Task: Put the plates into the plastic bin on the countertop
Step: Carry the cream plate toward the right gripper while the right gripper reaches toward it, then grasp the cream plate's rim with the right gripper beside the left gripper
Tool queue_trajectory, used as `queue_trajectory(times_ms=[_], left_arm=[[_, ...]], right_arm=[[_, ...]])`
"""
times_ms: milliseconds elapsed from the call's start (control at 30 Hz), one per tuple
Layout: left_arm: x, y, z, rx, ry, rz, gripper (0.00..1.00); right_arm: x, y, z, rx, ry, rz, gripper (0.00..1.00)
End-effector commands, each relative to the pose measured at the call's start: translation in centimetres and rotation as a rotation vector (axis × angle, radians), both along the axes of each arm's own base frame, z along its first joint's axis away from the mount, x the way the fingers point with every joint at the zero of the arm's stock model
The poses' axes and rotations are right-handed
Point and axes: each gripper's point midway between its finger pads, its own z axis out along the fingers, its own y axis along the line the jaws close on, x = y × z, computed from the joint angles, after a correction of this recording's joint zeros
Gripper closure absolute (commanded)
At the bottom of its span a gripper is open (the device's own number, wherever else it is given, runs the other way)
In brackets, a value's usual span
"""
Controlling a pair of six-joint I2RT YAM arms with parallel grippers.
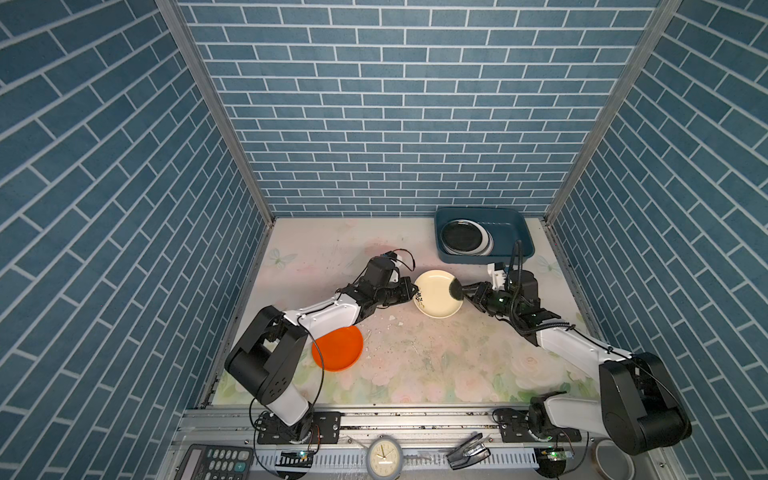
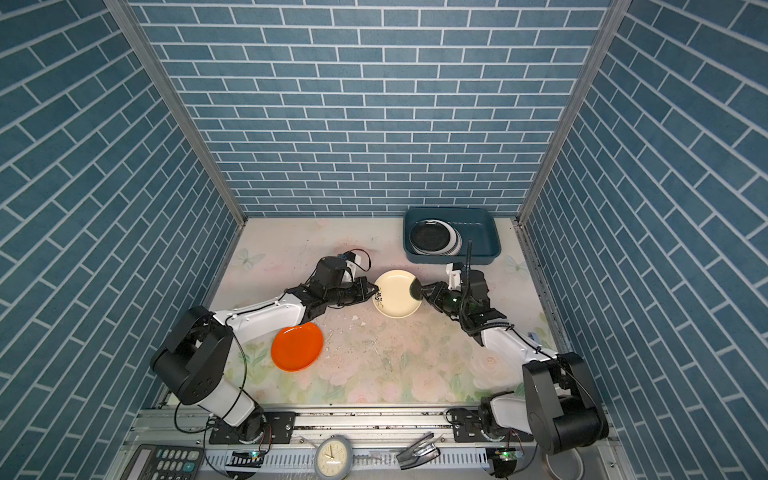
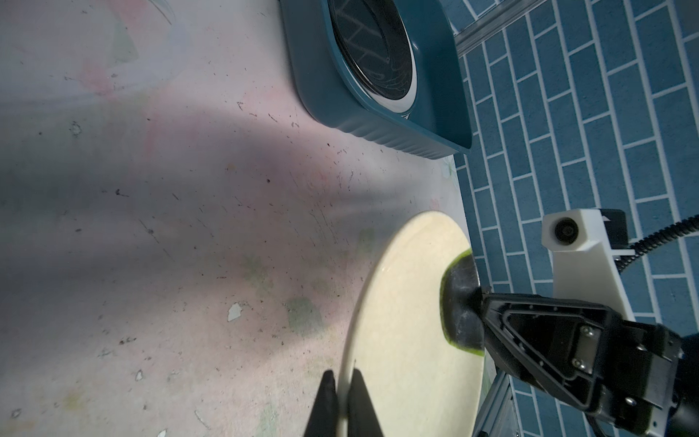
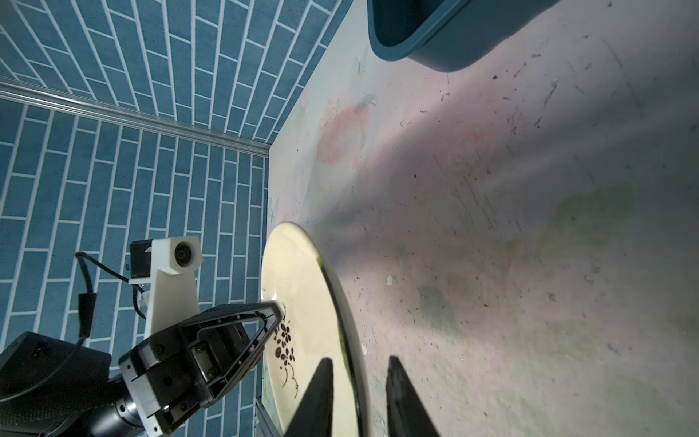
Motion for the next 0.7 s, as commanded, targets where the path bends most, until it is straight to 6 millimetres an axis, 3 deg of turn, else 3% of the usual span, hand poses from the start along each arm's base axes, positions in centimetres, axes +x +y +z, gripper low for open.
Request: queue_trajectory(times_ms=[0,333,367,433,500,533,633,667], left_arm=[[0.5,-1.1,2.2,-0.052,-0.049,-0.027,1.0],[0.4,-1.2,2.1,-0.051,-0.043,-0.033,0.99],[0.4,-1.2,2.0,-0.049,-0.043,-0.034,0.93],[0.4,-1.1,2.0,-0.04,-0.048,-0.034,0.71],[0.4,-0.9,2.0,-0.028,-0.06,-0.033,0.63],[0.4,-0.7,2.2,-0.022,-0.067,-0.03,0.55],[0.4,0.0,2.1,0.018,-0.075,-0.011,0.1],[0.5,0.3,2.0,0.037,-0.077,-0.006,0.01]], right_arm=[[0.5,0.4,0.8,-0.004,-0.019,0.011,0.81],[0.3,0.4,-0.3,-0.015,0.018,0.015,0.95],[0.3,0.3,-0.4,-0.02,0.023,0.01,0.99],[0.3,0.2,-0.3,-0.021,0.018,0.011,1.0],[0.2,0.0,-0.2,-0.03,0.018,-0.001,1.0],[0.2,-0.1,-0.2,-0.036,0.017,-0.006,1.0],[0.2,-0.4,0.1,-0.058,0.007,-0.011,1.0],[0.1,-0.4,0.3,-0.061,0.004,-0.007,1.0]])
